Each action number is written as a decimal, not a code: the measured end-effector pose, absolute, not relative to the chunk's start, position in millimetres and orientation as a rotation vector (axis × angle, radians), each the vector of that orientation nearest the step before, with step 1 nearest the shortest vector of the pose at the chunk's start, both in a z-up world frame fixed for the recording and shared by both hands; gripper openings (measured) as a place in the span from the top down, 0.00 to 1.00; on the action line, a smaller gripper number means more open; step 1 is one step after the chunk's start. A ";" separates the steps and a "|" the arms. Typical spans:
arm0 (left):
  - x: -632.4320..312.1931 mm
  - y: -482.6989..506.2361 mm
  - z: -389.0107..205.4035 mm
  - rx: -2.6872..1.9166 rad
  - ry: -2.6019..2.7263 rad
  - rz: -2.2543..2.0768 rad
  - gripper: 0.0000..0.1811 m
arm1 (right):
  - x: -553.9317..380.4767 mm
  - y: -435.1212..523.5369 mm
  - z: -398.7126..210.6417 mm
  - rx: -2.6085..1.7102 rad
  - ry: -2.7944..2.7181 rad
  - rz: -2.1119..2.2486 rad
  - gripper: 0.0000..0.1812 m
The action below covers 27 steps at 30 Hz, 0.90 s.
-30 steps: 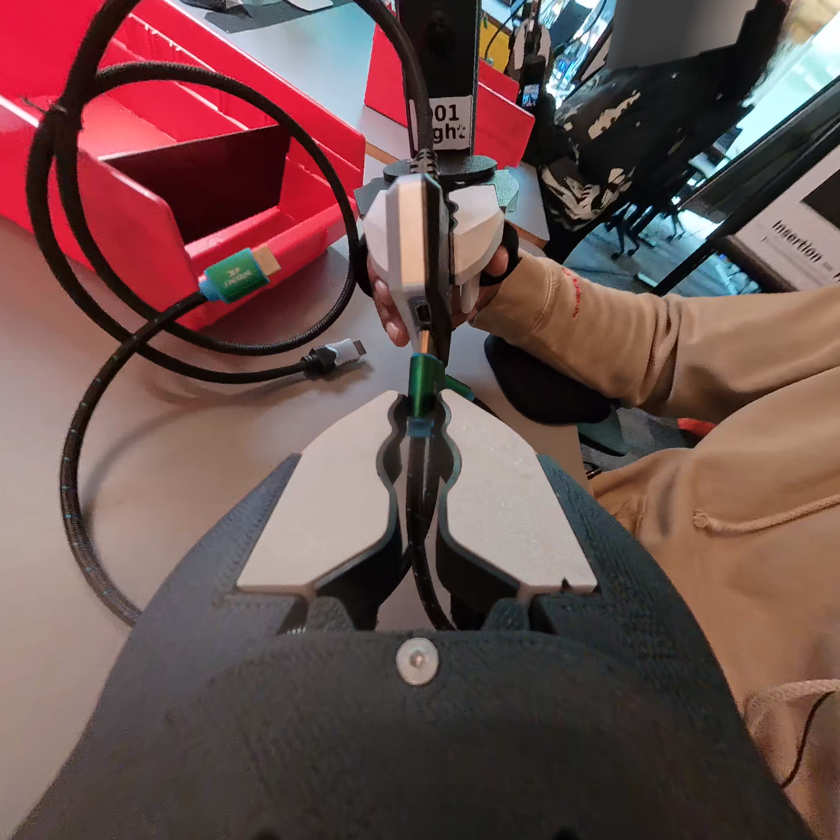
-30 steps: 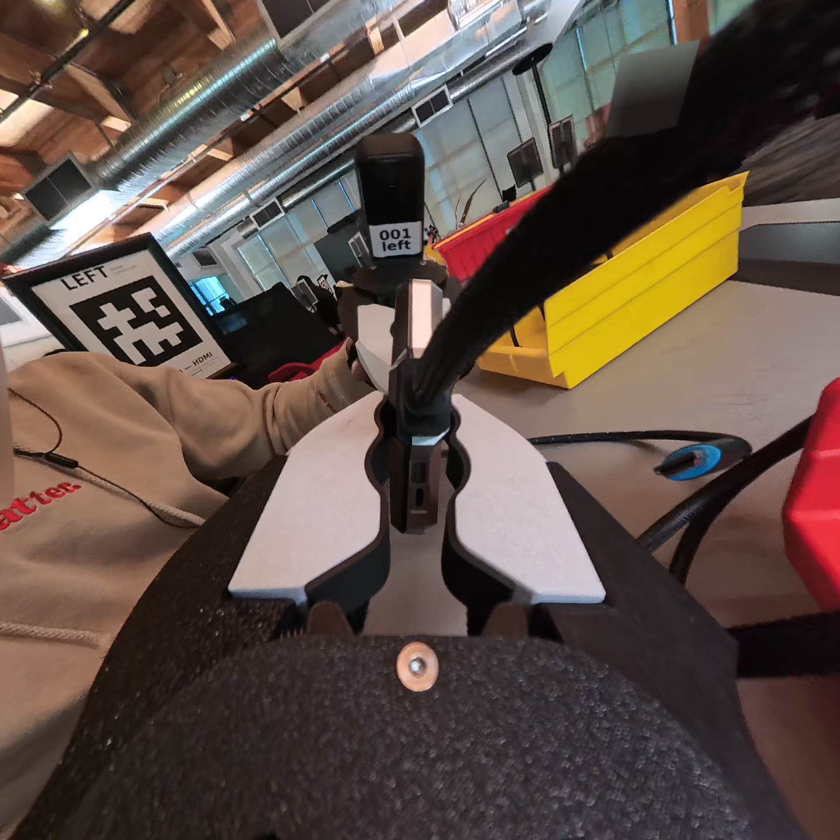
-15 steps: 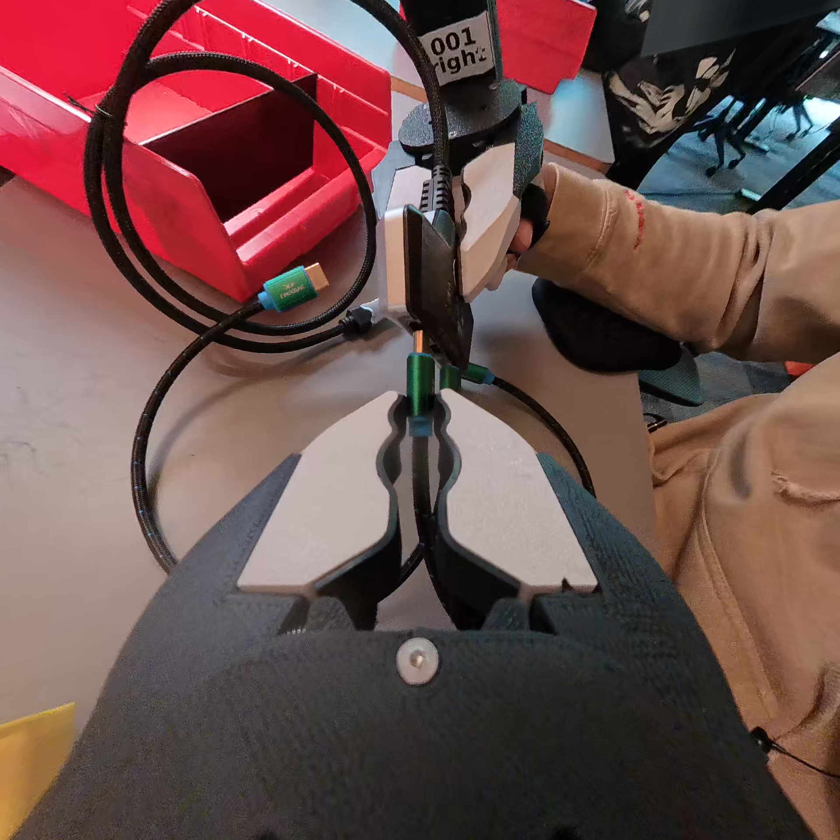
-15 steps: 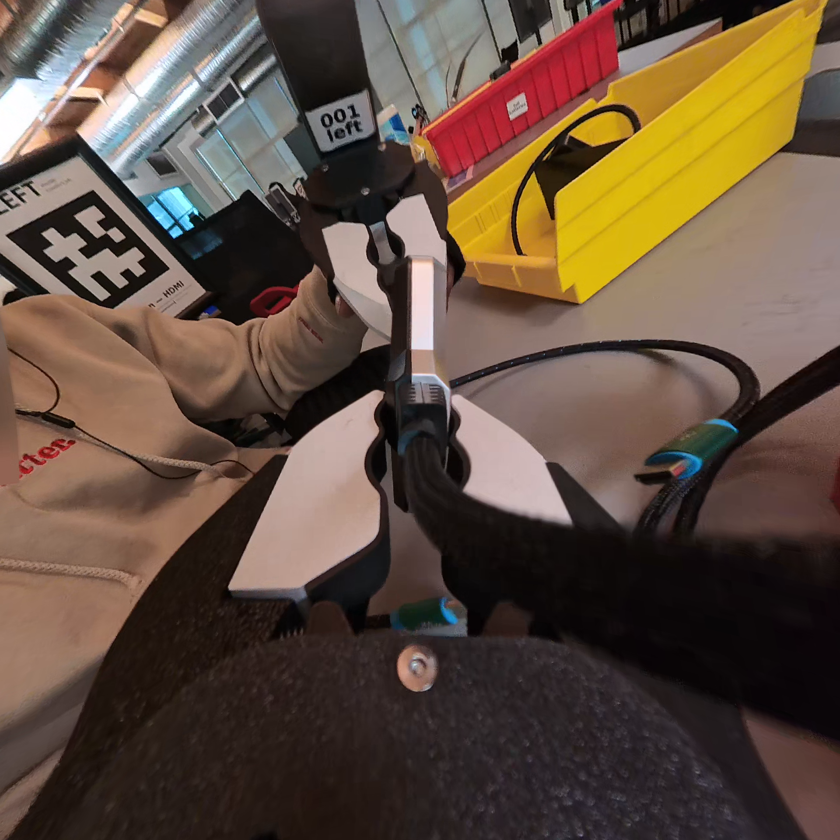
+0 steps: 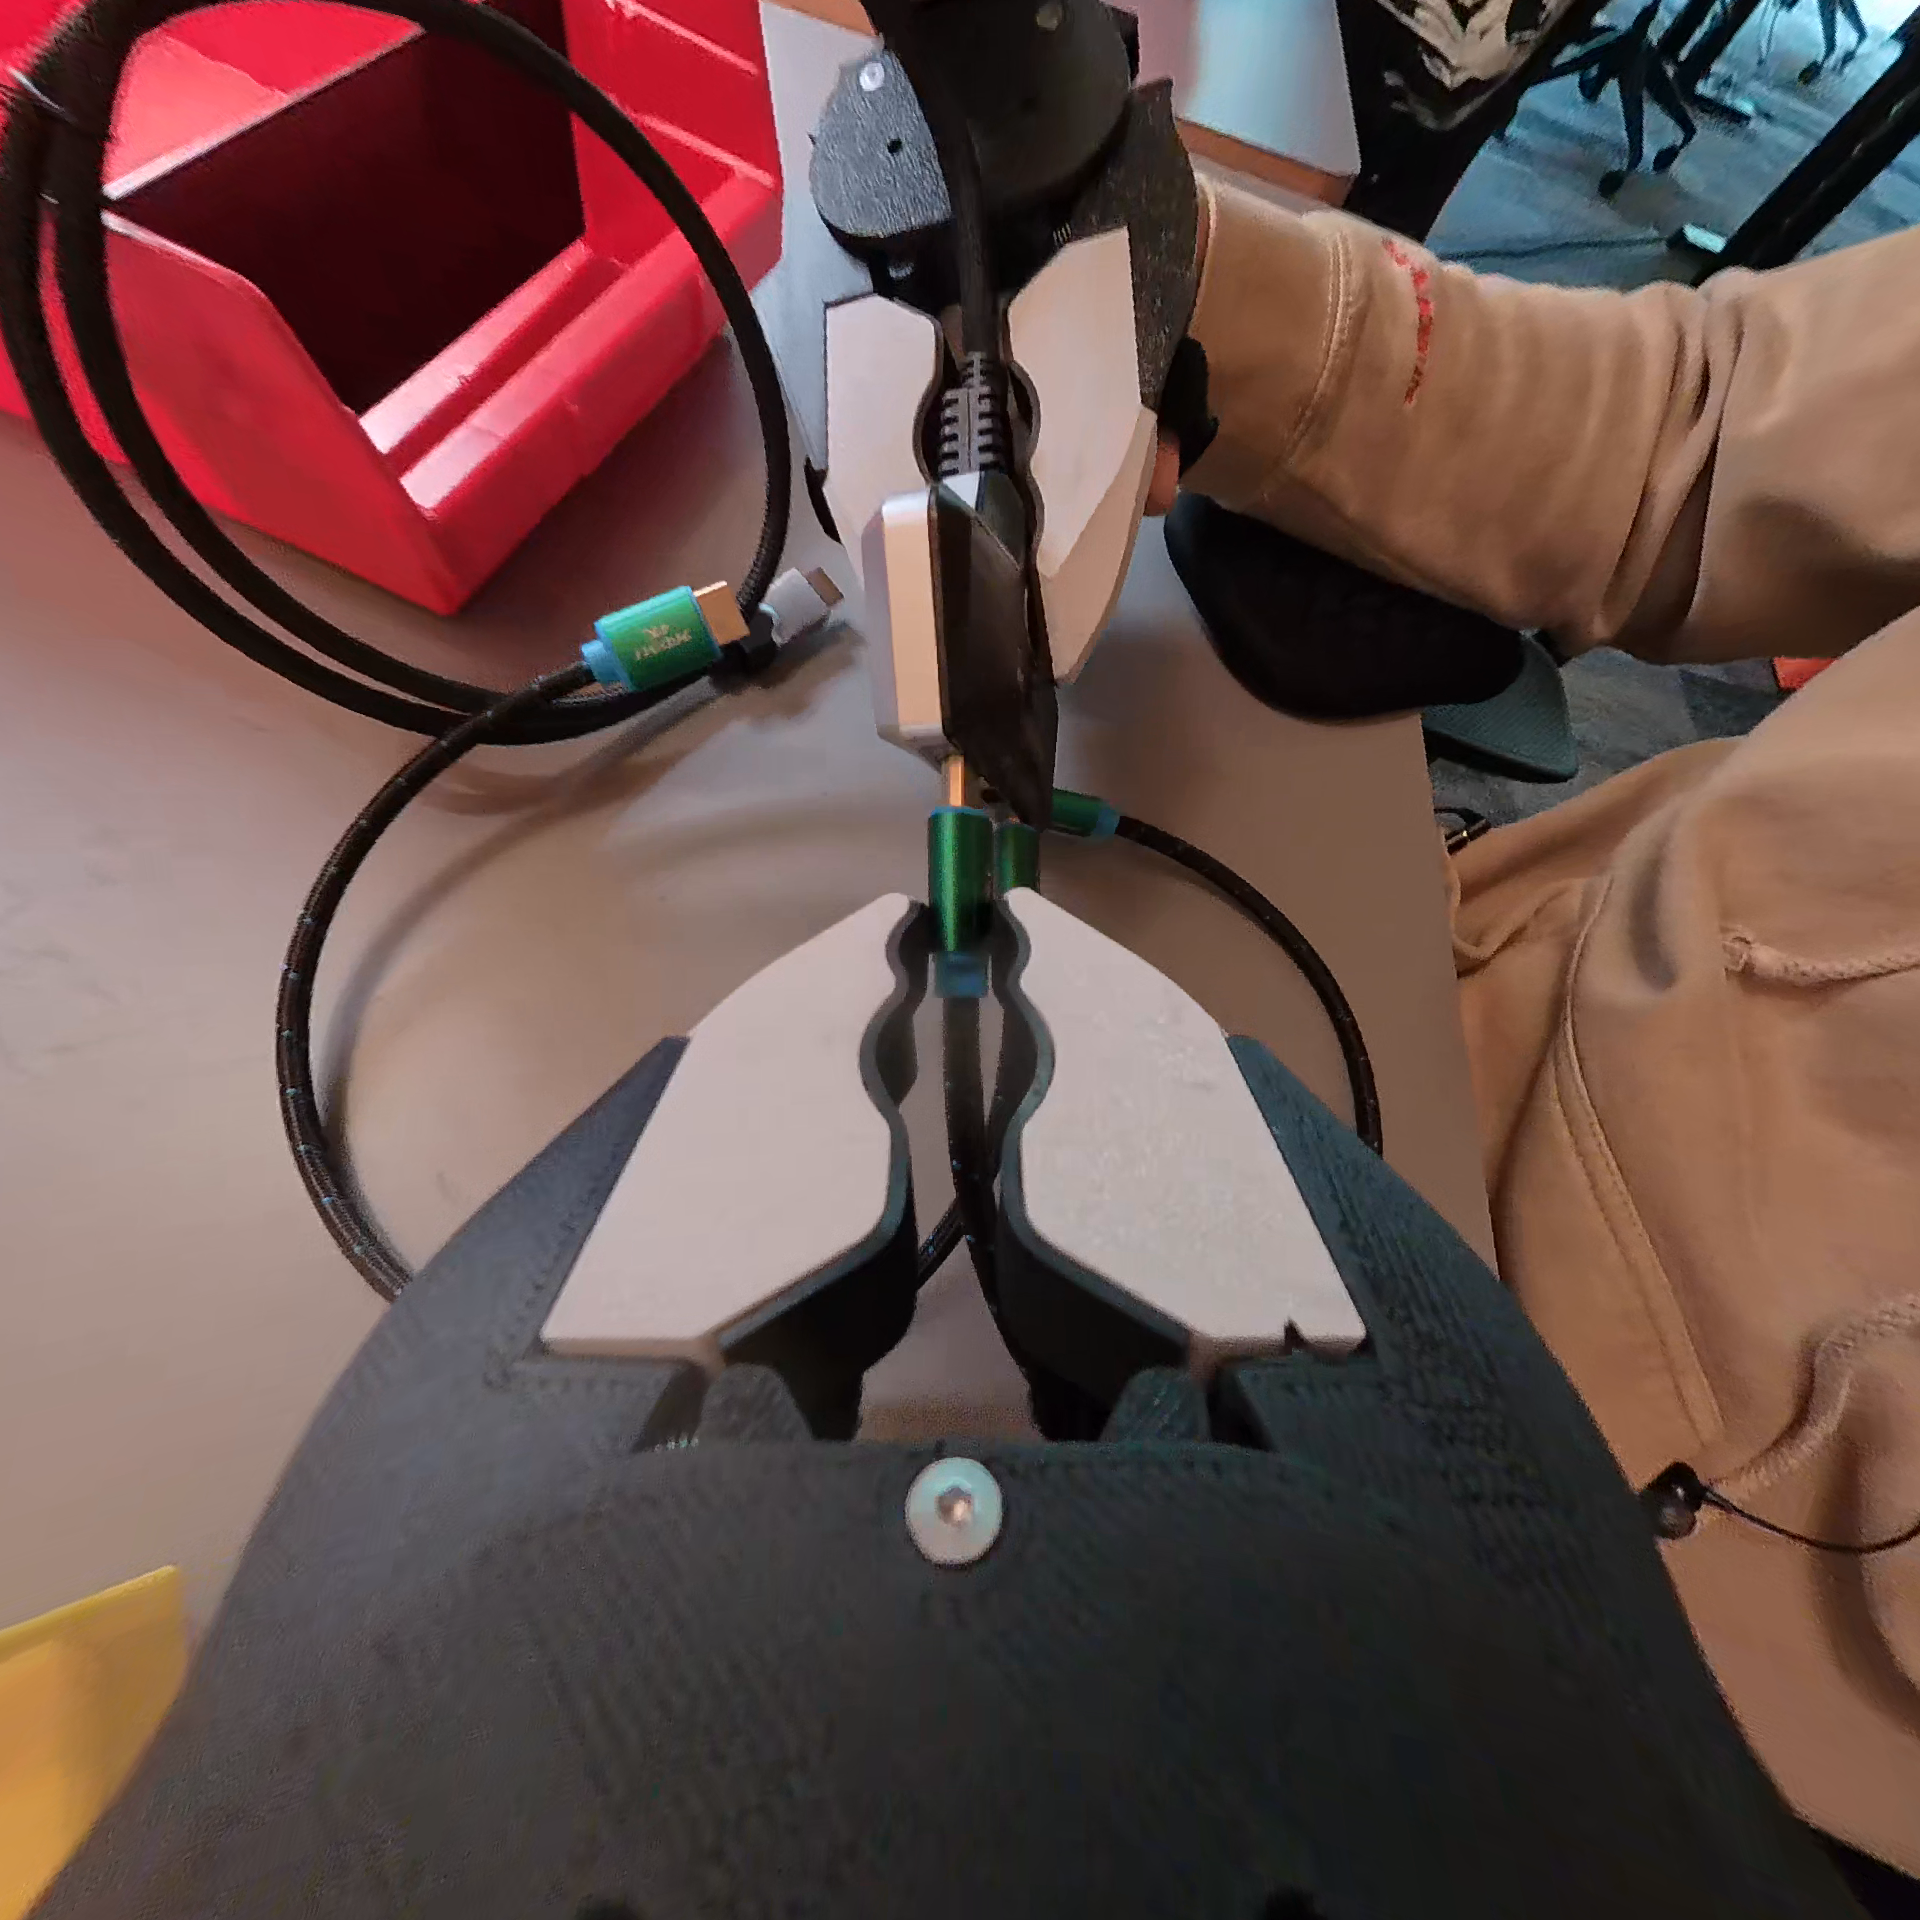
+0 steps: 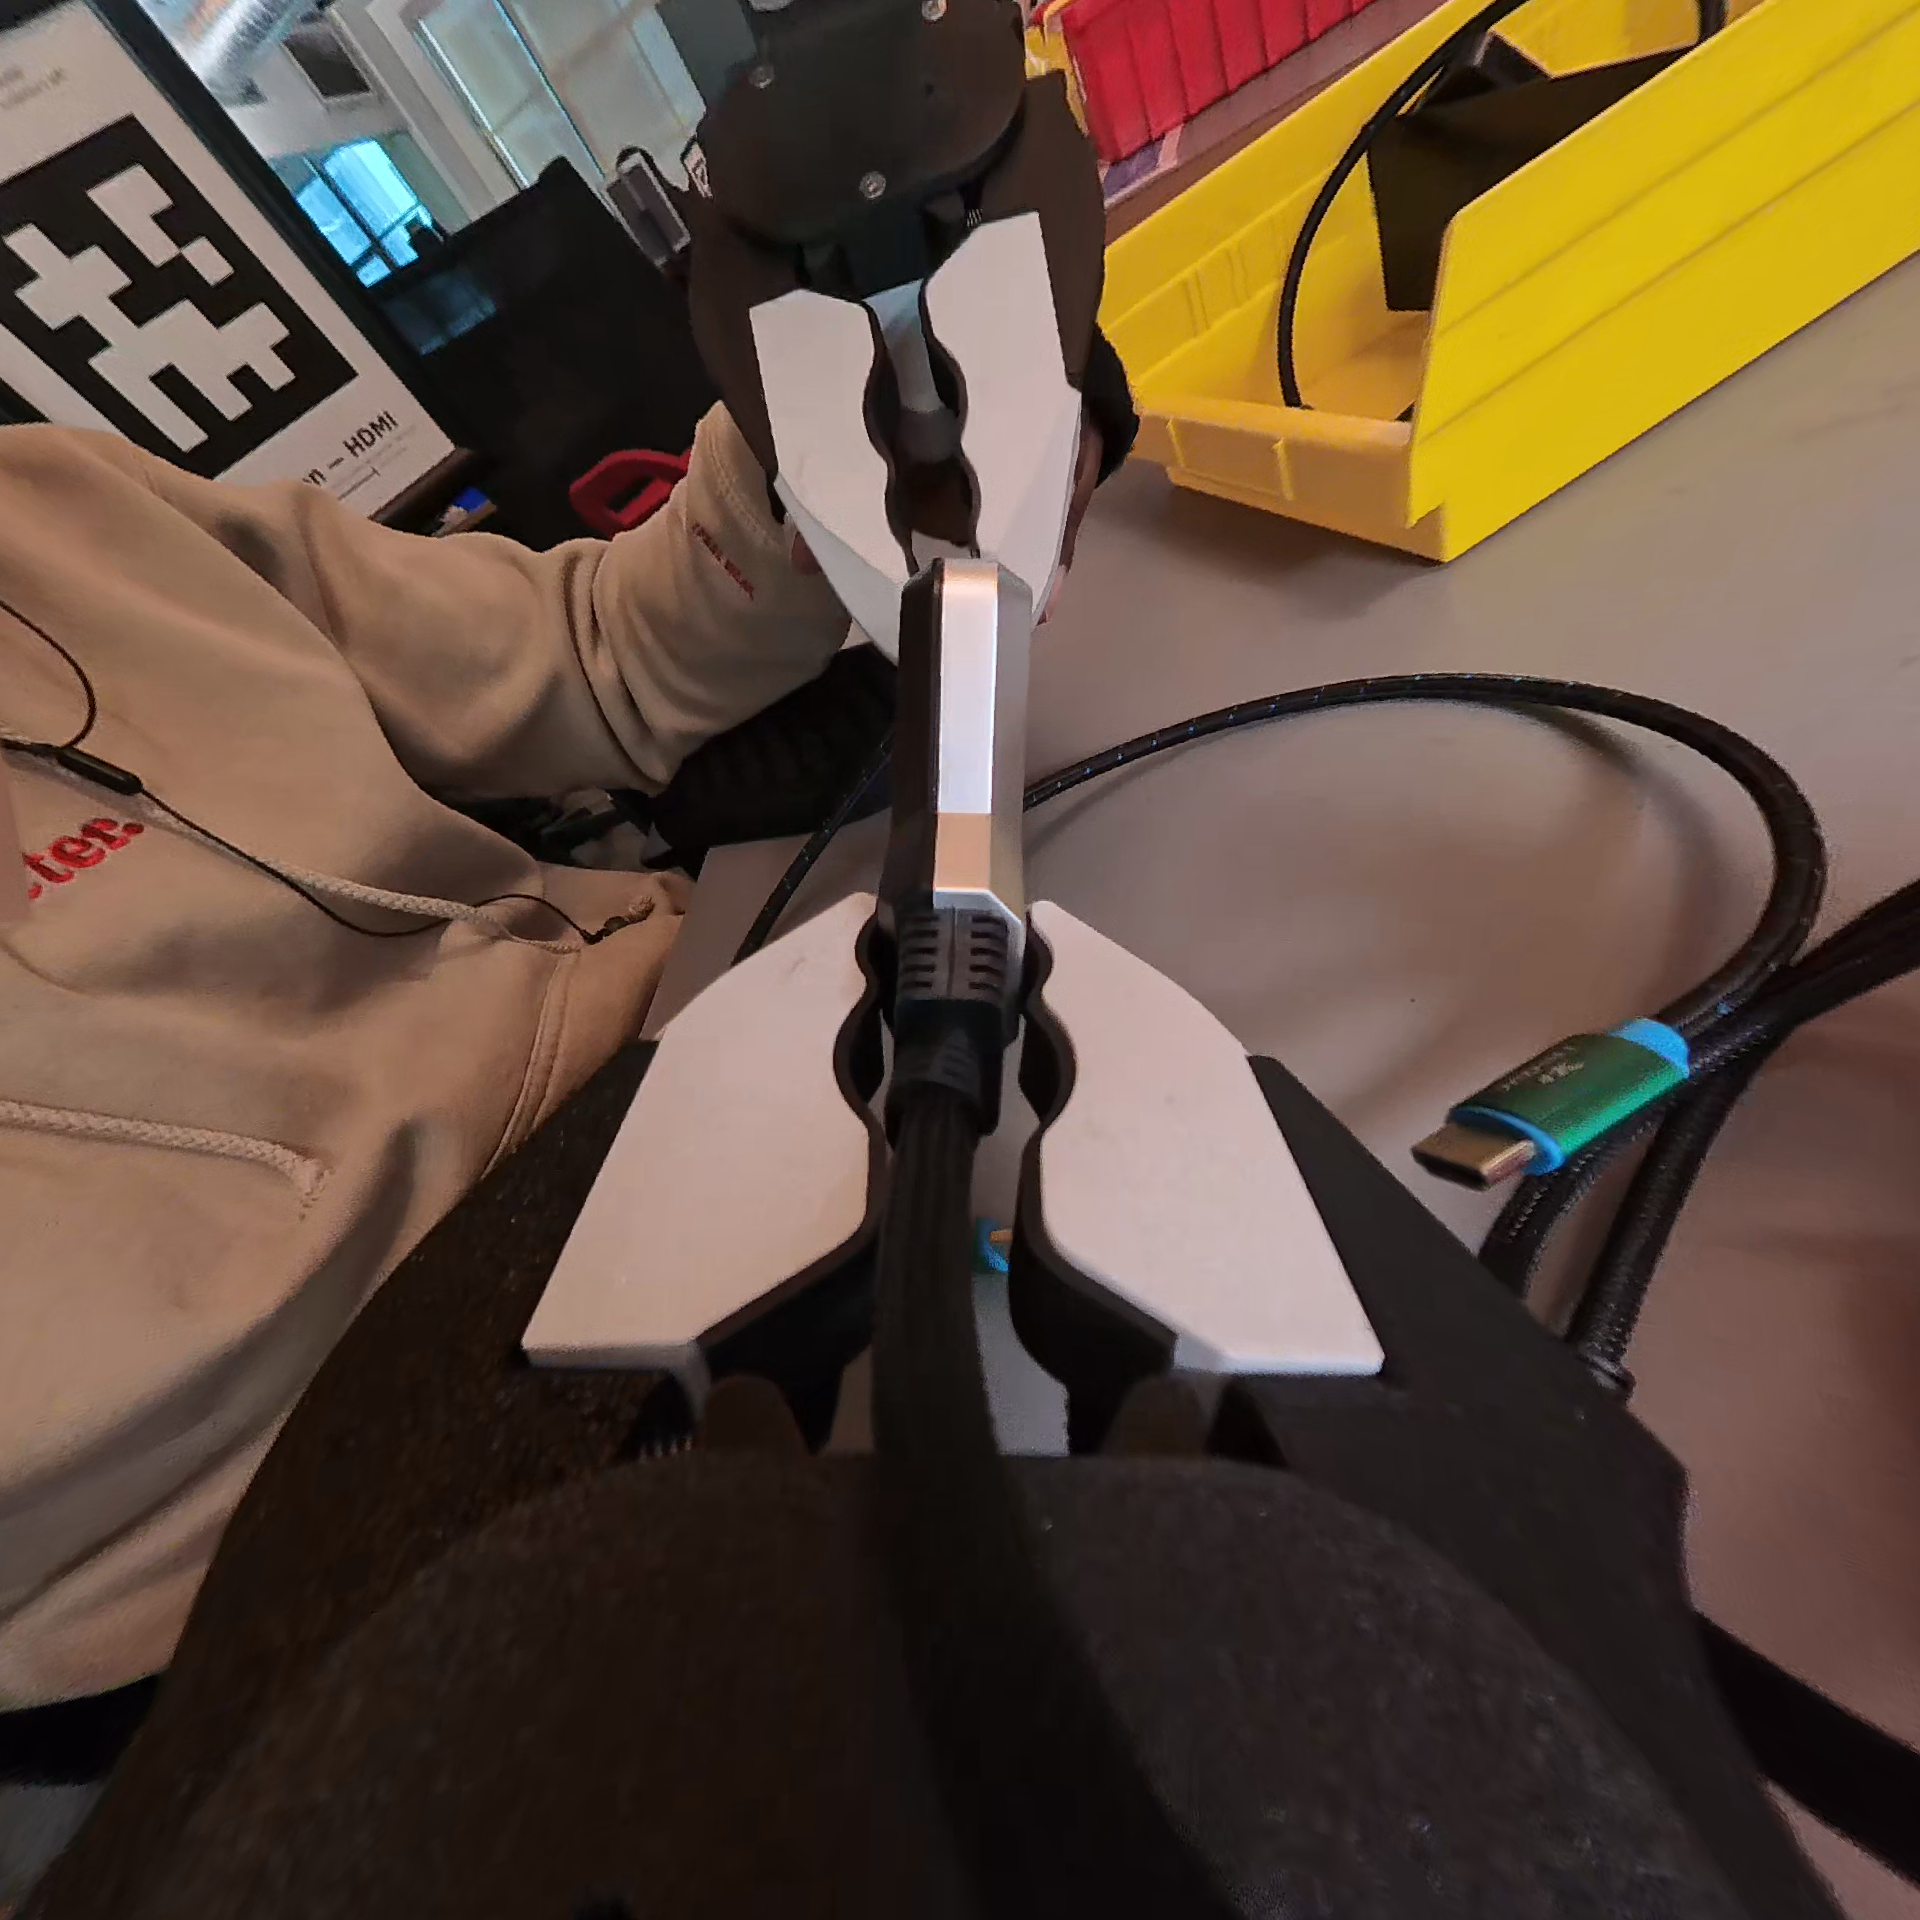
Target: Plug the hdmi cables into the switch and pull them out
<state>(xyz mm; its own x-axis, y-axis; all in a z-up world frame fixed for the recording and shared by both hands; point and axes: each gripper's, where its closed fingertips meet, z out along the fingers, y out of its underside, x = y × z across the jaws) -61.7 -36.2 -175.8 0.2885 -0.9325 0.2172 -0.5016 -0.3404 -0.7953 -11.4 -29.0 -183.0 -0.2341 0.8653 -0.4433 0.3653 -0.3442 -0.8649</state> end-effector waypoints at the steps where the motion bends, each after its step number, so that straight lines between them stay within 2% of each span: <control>1: -61.4 -37.9 -178.2 -1.966 1.295 -0.918 0.93 | -11.6 -30.4 -184.3 -1.610 -1.484 1.601 0.88; 27: -37.7 -55.7 -192.4 -1.929 1.332 -1.203 0.94 | -2.6 -52.3 -209.3 -1.703 -1.740 1.511 0.88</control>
<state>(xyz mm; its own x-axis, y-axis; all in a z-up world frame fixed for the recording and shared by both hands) -37.7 -55.7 -192.4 0.1304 -0.9152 0.3813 -0.4723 -0.3954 -0.7878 -2.6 -52.3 -209.3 -0.2690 0.8518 -0.4495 0.5647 -0.2386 -0.7900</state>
